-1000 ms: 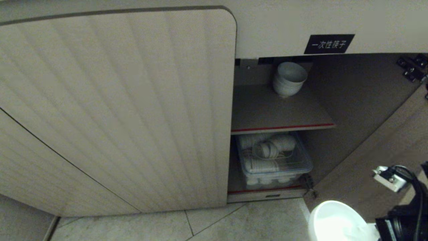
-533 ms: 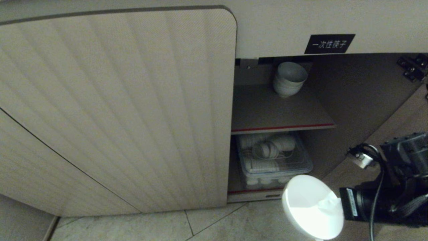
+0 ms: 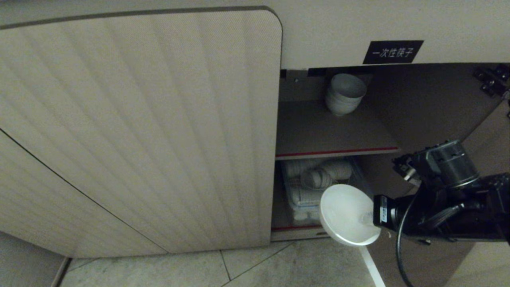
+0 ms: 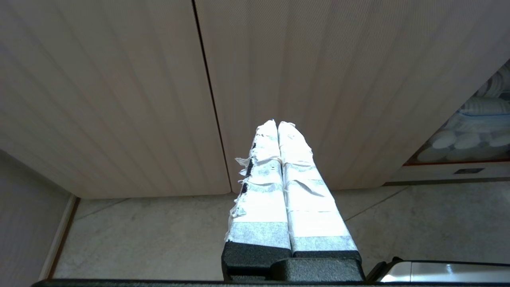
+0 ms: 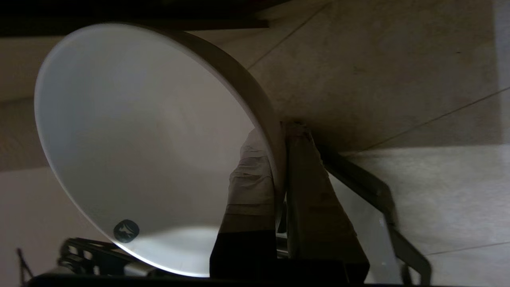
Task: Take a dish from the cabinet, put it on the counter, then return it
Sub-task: Put it back into the cabinet
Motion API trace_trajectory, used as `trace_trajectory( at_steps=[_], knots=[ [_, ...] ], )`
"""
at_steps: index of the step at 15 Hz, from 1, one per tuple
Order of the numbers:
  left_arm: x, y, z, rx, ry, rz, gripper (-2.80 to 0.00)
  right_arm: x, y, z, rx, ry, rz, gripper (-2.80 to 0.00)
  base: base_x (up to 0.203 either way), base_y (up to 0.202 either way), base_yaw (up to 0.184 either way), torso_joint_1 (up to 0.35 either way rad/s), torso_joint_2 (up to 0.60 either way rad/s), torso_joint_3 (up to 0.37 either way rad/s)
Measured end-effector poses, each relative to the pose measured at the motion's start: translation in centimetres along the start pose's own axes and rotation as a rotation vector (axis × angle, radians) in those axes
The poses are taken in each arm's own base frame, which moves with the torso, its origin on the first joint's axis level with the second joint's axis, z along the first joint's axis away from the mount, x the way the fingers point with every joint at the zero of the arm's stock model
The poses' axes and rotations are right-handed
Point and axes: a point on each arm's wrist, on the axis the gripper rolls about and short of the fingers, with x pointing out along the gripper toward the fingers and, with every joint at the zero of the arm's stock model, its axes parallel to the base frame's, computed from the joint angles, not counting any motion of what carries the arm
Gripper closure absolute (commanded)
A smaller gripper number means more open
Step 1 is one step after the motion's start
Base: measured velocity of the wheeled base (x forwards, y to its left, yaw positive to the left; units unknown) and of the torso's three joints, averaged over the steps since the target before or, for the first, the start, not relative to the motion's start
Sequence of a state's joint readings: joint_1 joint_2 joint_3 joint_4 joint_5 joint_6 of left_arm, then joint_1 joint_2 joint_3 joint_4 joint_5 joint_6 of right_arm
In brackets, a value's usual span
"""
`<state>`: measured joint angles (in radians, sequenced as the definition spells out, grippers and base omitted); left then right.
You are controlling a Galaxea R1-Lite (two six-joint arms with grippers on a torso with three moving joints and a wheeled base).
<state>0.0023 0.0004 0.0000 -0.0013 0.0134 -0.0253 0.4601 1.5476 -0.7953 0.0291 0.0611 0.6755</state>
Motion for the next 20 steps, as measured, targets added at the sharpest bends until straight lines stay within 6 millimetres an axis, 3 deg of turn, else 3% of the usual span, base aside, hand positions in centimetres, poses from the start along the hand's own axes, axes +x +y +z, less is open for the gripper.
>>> trace_trajectory(
  at_steps=[11, 20],
  knots=[
    [0.0, 0.0, 0.0, 0.000, 0.000, 0.000, 0.00, 1.5, 2.5, 2.1, 0.244, -0.077, -0.047, 0.00, 0.000, 0.000, 0.000, 0.000, 0.00, 0.000],
    [0.0, 0.0, 0.0, 0.000, 0.000, 0.000, 0.00, 0.7, 3.7, 3.7, 0.284, -0.078, -0.065, 0.00, 0.000, 0.000, 0.000, 0.000, 0.00, 0.000]
  ],
)
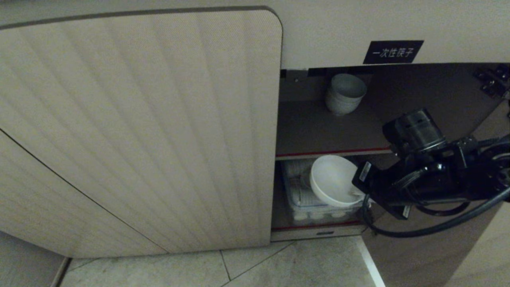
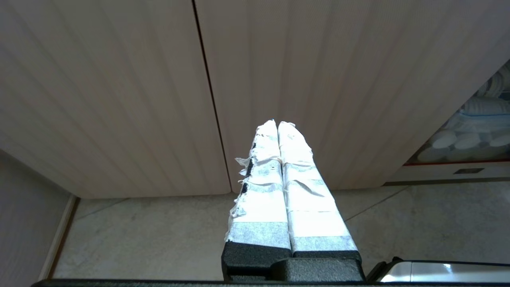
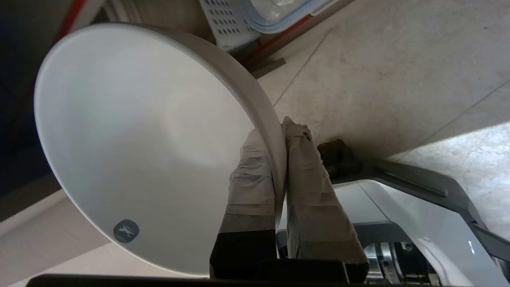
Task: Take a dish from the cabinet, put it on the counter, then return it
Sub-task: Put it back into the cabinet
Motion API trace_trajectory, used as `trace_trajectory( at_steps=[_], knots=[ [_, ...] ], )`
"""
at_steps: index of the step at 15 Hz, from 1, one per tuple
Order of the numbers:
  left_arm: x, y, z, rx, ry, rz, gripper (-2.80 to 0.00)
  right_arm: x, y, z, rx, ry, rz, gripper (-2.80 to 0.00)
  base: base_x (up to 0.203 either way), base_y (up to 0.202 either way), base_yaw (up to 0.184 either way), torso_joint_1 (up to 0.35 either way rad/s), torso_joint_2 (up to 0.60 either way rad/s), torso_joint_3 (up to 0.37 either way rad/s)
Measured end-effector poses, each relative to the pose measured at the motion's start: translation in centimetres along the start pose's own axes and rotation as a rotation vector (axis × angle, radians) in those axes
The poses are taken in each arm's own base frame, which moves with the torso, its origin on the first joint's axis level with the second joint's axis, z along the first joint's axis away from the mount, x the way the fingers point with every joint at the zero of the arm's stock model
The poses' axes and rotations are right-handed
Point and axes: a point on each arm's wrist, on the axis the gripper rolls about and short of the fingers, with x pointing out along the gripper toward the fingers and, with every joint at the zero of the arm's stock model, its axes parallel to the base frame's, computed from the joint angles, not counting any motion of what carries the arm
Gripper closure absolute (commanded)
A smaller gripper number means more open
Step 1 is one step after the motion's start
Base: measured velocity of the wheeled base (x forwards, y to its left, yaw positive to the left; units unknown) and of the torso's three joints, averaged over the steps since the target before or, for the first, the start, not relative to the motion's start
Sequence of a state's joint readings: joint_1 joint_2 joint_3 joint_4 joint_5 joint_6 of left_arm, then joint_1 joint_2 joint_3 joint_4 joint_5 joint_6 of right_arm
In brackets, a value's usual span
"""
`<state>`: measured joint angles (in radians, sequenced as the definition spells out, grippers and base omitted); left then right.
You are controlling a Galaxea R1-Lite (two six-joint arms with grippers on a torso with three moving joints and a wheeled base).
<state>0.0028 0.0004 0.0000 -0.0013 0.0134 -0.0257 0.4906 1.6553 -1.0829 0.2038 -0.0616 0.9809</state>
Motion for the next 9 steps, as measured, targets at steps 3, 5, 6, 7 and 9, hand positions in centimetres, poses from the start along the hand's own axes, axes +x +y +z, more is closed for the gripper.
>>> trace_trajectory(
  at_steps=[3, 5, 6, 7, 9],
  knots=[
    [0.0, 0.0, 0.0, 0.000, 0.000, 0.000, 0.00, -0.2, 0.3, 0.2, 0.022, -0.010, 0.011, 0.00, 0.000, 0.000, 0.000, 0.000, 0.00, 0.000],
    [0.0, 0.0, 0.0, 0.000, 0.000, 0.000, 0.00, -0.4, 0.6, 0.5, 0.049, -0.018, 0.020, 0.00, 0.000, 0.000, 0.000, 0.000, 0.00, 0.000],
    [0.0, 0.0, 0.0, 0.000, 0.000, 0.000, 0.00, -0.5, 0.7, 0.7, 0.069, -0.020, 0.023, 0.00, 0.000, 0.000, 0.000, 0.000, 0.00, 0.000],
    [0.0, 0.0, 0.0, 0.000, 0.000, 0.000, 0.00, -0.6, 0.9, 0.8, 0.088, -0.020, 0.022, 0.00, 0.000, 0.000, 0.000, 0.000, 0.00, 0.000],
    [0.0, 0.0, 0.0, 0.000, 0.000, 0.000, 0.00, -0.5, 1.1, 1.2, 0.112, -0.026, 0.024, 0.00, 0.000, 0.000, 0.000, 0.000, 0.00, 0.000]
  ],
)
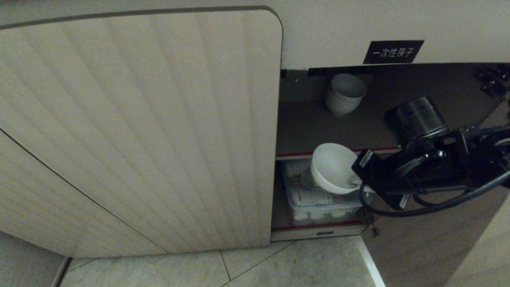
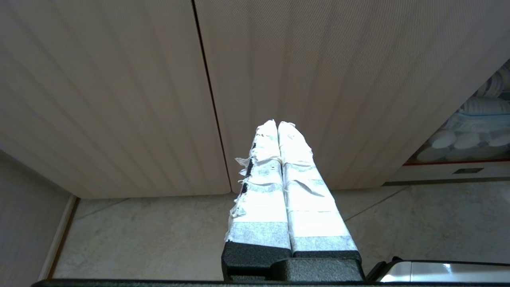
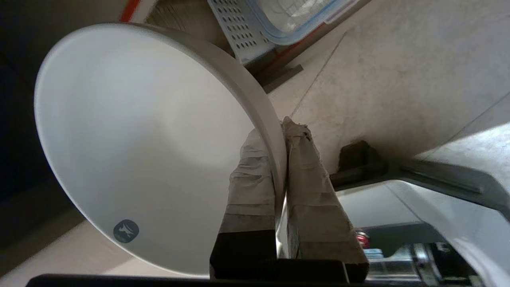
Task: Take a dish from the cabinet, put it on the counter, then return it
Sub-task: Put it back into the cabinet
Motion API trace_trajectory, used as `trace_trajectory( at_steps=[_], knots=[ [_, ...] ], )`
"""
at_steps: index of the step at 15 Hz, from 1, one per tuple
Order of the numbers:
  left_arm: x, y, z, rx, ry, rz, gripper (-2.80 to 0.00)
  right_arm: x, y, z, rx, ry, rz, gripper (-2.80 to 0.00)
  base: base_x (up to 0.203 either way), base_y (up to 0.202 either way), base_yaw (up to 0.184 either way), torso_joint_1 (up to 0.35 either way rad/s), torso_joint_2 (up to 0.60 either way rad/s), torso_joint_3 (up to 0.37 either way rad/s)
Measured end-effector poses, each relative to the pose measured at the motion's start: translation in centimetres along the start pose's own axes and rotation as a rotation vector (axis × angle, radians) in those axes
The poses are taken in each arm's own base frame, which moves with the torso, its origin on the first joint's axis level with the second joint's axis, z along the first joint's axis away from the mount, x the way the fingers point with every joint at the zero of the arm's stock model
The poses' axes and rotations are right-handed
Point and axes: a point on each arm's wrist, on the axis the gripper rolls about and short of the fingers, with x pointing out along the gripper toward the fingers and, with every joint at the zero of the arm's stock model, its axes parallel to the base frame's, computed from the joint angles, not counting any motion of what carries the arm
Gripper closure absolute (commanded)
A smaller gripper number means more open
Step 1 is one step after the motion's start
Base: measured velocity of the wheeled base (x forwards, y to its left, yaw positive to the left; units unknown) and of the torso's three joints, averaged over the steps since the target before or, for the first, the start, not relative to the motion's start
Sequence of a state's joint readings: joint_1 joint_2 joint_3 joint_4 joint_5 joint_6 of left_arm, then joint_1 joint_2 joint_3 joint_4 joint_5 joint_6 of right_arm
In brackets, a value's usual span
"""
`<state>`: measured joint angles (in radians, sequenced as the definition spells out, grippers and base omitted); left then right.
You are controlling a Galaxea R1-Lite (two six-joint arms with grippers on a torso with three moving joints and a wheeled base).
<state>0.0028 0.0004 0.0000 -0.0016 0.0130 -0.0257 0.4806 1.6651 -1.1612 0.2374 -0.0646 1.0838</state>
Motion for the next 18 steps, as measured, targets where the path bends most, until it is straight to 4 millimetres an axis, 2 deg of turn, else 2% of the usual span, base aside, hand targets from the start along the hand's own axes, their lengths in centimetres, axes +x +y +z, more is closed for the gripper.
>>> trace_trajectory(
  at_steps=[18],
  knots=[
    [0.0, 0.0, 0.0, 0.000, 0.000, 0.000, 0.00, 3.2, 2.6, 3.5, 0.053, -0.131, -0.118, 0.00, 0.000, 0.000, 0.000, 0.000, 0.00, 0.000]
  ],
)
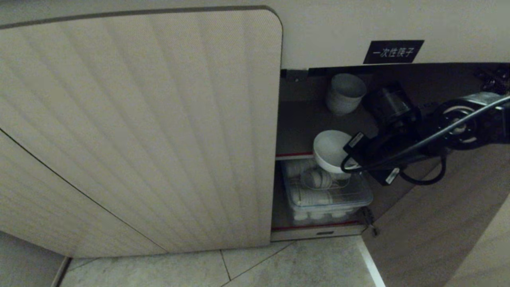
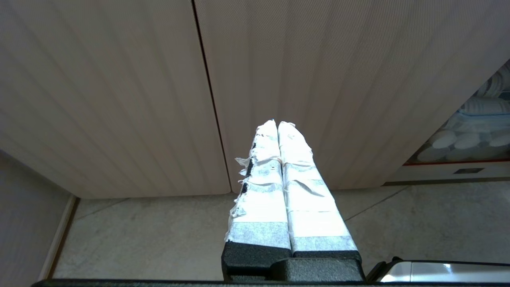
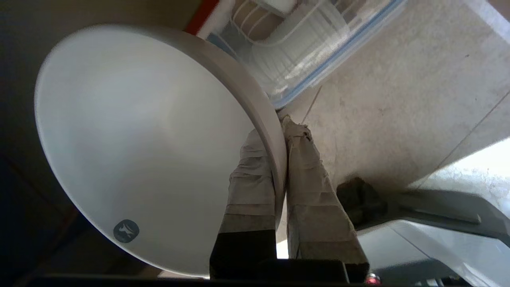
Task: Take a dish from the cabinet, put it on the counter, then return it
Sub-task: Put it back into the cabinet
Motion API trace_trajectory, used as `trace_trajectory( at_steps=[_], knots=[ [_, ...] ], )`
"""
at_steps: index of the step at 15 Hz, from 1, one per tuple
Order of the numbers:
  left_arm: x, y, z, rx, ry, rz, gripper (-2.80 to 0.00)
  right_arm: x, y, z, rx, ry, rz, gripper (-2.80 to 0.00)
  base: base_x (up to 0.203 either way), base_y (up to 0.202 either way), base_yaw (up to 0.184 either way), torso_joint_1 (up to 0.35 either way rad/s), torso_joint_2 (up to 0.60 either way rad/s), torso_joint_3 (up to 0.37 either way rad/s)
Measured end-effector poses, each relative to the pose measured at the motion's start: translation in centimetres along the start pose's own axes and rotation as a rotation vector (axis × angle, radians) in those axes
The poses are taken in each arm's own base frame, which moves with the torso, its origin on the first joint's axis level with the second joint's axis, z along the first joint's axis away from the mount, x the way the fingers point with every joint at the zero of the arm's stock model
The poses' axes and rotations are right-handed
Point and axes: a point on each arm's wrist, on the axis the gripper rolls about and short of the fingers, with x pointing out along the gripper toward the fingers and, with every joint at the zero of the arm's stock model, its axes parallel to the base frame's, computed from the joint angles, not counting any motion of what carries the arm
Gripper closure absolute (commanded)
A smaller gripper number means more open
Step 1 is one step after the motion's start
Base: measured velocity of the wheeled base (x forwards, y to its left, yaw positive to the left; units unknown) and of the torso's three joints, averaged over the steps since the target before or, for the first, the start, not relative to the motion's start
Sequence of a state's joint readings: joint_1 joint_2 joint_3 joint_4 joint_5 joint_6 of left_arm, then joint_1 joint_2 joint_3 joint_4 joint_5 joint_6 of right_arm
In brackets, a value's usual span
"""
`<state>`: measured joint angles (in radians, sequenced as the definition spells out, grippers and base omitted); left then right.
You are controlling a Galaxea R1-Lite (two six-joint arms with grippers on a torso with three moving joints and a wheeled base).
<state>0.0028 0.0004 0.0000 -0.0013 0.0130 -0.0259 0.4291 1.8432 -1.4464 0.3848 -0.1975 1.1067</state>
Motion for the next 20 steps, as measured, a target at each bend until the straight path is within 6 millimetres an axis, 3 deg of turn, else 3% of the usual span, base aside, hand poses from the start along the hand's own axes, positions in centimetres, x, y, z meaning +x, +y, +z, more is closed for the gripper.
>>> trace_trajectory(
  at_steps=[20],
  knots=[
    [0.0, 0.0, 0.0, 0.000, 0.000, 0.000, 0.00, 3.7, 2.7, 3.1, 0.055, -0.105, 0.020, 0.00, 0.000, 0.000, 0.000, 0.000, 0.00, 0.000]
  ],
)
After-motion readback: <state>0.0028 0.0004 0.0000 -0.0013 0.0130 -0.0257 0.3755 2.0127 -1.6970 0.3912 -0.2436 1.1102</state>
